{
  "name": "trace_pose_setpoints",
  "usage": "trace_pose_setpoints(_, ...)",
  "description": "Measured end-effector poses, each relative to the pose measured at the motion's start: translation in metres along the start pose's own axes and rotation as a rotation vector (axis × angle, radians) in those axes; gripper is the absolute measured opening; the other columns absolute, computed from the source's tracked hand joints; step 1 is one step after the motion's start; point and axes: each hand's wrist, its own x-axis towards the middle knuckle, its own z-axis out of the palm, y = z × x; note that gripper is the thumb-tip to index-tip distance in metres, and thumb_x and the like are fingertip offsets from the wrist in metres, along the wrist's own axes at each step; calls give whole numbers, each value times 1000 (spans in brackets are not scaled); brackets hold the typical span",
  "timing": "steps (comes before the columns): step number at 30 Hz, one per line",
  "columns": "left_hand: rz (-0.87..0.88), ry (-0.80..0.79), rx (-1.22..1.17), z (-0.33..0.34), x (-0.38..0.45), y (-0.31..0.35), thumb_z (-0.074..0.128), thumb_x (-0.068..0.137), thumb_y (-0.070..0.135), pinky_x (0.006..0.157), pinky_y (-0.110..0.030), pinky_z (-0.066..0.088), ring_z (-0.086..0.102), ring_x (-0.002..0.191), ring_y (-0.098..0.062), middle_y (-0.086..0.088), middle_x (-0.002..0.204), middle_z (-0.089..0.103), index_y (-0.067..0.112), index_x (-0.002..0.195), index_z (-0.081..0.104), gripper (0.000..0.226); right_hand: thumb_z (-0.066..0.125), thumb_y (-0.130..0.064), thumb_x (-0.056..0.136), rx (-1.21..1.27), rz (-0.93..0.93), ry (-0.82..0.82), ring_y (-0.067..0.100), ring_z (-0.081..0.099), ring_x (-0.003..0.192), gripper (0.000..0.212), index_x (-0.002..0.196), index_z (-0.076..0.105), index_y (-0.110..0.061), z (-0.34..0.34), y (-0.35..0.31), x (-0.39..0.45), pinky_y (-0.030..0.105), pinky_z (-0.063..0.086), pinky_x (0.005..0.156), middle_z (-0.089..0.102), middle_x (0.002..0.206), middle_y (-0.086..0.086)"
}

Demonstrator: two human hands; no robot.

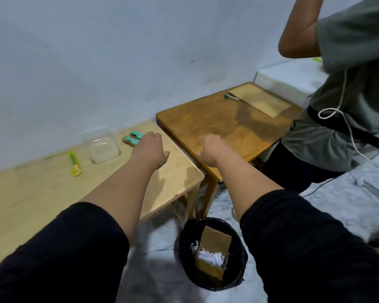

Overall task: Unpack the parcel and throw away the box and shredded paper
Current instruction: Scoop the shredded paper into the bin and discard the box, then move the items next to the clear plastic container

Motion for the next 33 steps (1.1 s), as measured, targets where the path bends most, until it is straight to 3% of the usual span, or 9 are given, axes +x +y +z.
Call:
trace_pose_setpoints(9,-238,10,-100,-8,20,-120,51,90,39,102,-42,37,36,131,-30,-15,140,37,4,136,33,60,50,-31,91,-21,-183,-29,28,49,121,49,134,41,-9,14,-108,70,36,44,94,48,136,12)
trace_pose_setpoints(12,-316,15,-166,-4,32,-157,50,91,39,103,-40,36,35,132,-30,-16,141,36,3,138,32,62,52,-29,91,51,-210,-48,27,52,116,49,135,41,-11,25,-139,95,32,44,86,51,133,11)
trace_pose_setpoints(15,-393,50,-284,4,46,-188,50,91,41,105,-39,33,34,133,-31,-16,142,35,3,139,30,64,51,-30,90,140,-218,-61,28,51,115,51,136,40,-11,41,-160,124,33,43,88,51,132,11)
trace_pose_setpoints(21,-448,143,-588,50,76,-222,60,84,44,115,-34,18,22,142,-25,-11,153,26,9,146,20,82,52,-33,91,274,-220,-56,26,46,124,61,144,29,-15,88,-165,178,35,40,99,39,144,8)
trace_pose_setpoints(27,-532,190,-620,106,109,-249,74,66,50,108,-43,34,36,132,-30,-13,141,40,6,141,28,99,55,-38,89,307,-220,-60,21,37,133,66,144,24,-20,148,-151,234,38,37,110,31,149,4)
trace_pose_setpoints(31,-555,214,-631,133,124,-257,77,66,47,116,-35,20,17,144,-23,-11,156,18,5,147,11,113,56,-43,87,285,-222,-7,20,24,140,72,146,20,-24,179,-141,266,40,28,115,20,154,3)
trace_pose_setpoints(33,-550,236,-661,144,128,-259,78,65,46,115,-33,21,19,144,-21,-8,157,17,8,148,8,115,55,-48,86,268,-207,8,21,21,141,75,147,15,-28,191,-138,277,40,25,116,14,155,1)
